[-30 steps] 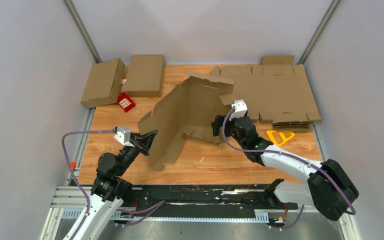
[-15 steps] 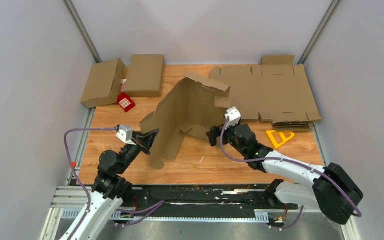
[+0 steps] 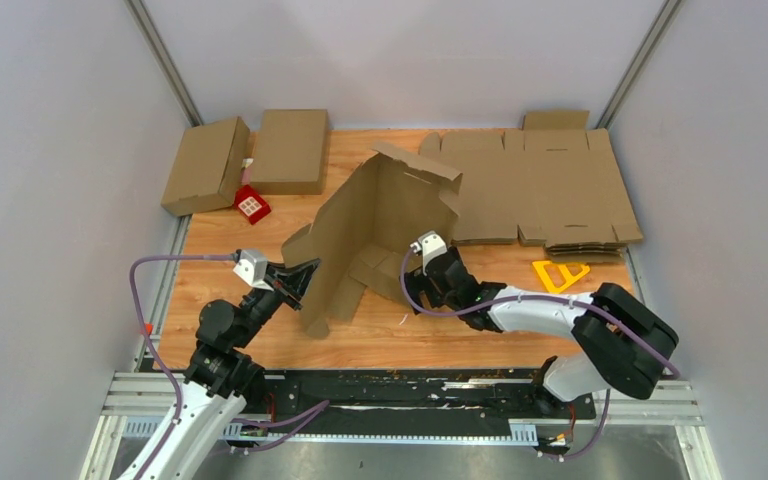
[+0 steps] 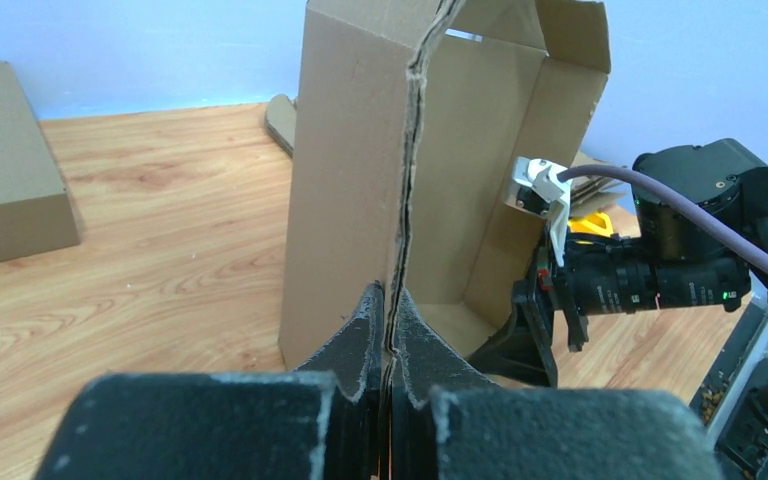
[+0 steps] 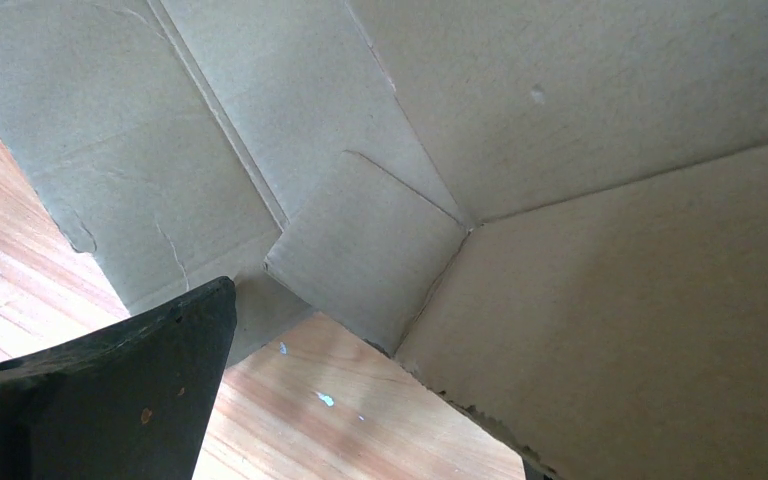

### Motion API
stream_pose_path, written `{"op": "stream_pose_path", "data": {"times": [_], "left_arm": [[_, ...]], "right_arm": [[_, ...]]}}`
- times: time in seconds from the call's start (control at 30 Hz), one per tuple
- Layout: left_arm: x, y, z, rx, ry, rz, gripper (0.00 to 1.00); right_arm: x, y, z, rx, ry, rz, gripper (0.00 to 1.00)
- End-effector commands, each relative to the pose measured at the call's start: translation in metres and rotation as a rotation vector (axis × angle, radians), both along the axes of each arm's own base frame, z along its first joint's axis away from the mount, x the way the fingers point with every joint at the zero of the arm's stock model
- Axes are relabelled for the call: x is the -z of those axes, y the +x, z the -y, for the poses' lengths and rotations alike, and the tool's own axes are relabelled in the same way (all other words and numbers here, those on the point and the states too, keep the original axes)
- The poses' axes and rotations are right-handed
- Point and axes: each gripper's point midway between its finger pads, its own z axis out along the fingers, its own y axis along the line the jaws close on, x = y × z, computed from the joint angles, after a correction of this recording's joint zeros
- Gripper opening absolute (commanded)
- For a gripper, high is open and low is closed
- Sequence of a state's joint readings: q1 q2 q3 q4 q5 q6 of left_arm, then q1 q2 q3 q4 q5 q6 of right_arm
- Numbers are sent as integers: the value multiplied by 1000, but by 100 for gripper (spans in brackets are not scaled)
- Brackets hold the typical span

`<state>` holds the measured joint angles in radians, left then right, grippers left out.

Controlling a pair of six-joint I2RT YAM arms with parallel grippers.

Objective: Fold the paper box

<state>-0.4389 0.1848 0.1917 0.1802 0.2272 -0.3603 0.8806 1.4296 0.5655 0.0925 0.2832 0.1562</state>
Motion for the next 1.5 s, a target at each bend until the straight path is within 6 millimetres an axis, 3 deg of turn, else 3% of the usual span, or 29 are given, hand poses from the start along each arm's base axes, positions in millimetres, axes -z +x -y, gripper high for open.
{"op": "stream_pose_path", "data": {"times": [0.0,0.23,0.67,1.07,1.47], "left_arm": [[0,-4,5,33,0,-32,0],[2,-3,5,32,-4,-39,0],[2,-5,9,53,-8,-44,0],[4,-3,10,58,-1,-53,0],[5,-3,10,58,2,-54,0]], "right_arm": [[-20,5,-14,-4,72,38,100],[-50,-9,-25,-80,253,91,99],[-34,-7,-37,-106,196,36,98],[-52,-9,-44,-101,299,45,100],[-69,-7,-33,-88,426,51,100]]}}
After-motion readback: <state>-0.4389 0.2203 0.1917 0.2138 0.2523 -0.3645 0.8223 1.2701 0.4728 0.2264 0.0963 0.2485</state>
